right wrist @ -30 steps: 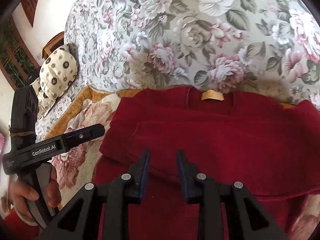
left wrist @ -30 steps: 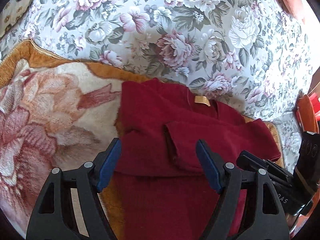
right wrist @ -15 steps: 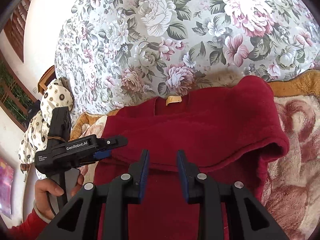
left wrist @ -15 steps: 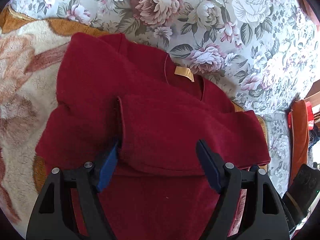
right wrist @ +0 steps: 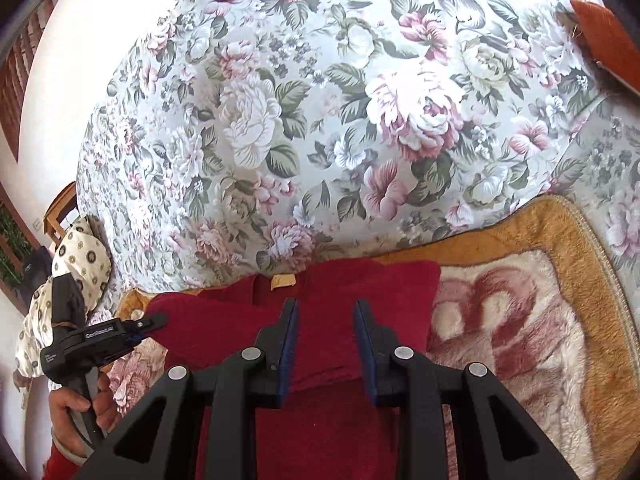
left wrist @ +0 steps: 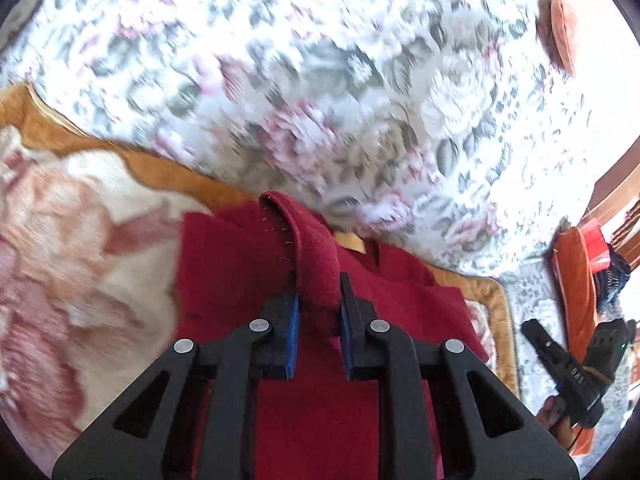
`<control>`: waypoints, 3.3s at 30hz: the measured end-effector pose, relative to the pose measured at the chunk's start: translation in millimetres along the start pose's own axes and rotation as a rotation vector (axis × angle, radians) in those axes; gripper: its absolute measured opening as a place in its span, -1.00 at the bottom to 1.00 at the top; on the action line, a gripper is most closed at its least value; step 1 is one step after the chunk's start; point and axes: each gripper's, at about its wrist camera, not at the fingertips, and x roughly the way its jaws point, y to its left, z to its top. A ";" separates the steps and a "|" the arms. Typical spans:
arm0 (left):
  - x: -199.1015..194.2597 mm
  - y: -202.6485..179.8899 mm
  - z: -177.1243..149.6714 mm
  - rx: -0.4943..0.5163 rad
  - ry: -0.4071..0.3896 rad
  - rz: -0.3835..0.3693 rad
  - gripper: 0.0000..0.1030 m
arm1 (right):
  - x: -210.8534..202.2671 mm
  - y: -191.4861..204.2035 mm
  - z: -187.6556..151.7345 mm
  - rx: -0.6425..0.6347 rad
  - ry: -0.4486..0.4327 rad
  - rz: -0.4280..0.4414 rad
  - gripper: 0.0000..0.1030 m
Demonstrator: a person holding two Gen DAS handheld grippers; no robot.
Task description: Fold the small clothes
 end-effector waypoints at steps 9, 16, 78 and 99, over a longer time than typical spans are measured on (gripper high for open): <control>40.6 39.8 -28.3 -0.003 0.096 0.155 -0.70 | 107.3 7.2 -43.5 -0.166 0.306 -0.178 -0.51; 18.8 30.0 -24.5 0.045 0.063 0.186 -0.60 | 65.4 20.8 -43.5 -0.253 0.220 -0.178 -0.50; -19.5 -5.2 -107.1 0.229 -0.006 0.334 0.24 | 19.3 44.1 -83.1 -0.200 0.308 -0.168 -0.47; -58.2 5.5 -164.3 0.198 0.073 0.271 0.24 | -37.5 39.6 -118.4 -0.131 0.325 -0.126 -0.34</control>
